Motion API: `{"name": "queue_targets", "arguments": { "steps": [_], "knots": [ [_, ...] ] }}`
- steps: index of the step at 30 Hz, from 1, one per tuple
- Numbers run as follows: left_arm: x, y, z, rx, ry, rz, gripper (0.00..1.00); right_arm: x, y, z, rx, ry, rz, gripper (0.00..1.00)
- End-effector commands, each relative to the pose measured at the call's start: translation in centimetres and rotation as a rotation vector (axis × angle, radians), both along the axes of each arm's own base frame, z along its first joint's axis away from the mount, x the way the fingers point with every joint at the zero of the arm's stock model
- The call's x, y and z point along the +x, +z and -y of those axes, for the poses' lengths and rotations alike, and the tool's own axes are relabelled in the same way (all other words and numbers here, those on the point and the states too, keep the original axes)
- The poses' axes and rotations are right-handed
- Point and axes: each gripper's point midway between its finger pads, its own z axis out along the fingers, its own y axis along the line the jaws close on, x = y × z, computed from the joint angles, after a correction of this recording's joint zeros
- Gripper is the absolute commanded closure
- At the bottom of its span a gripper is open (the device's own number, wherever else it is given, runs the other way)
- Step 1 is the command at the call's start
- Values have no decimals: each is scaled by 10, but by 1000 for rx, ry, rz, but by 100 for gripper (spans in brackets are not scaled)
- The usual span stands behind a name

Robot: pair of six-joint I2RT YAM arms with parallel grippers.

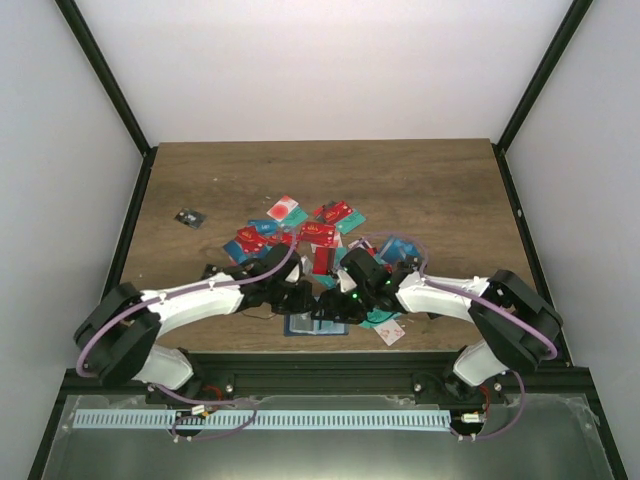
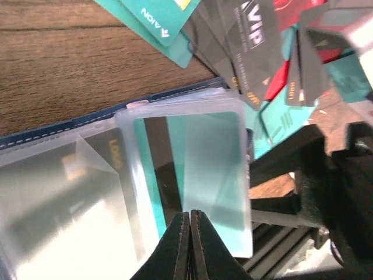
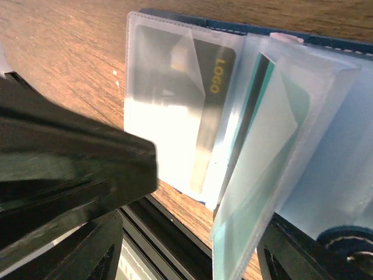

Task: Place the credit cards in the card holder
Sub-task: Insert the credit card into the card holder.

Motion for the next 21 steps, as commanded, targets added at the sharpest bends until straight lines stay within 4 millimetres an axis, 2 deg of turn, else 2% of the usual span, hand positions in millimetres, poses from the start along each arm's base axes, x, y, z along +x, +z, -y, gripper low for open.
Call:
{"name": "queue_targets", "arguments": {
  "steps": [1, 7, 13, 16, 21],
  "knots": [
    [1, 17, -10, -37, 70, 16, 96, 8, 21, -18, 49, 10, 30, 36],
    [-3, 26, -51, -7, 190, 33, 96, 4, 27, -39, 54, 54, 29, 35],
    [-12, 35, -97, 18, 322, 58, 93, 0, 35, -77, 102, 145, 21, 35],
    [-19, 37, -105, 6, 333, 60, 92, 5, 33, -75, 64, 135, 36, 35],
    [-26, 38, -101, -29, 303, 52, 92, 5, 24, -58, -23, 109, 56, 35]
  ]
}}
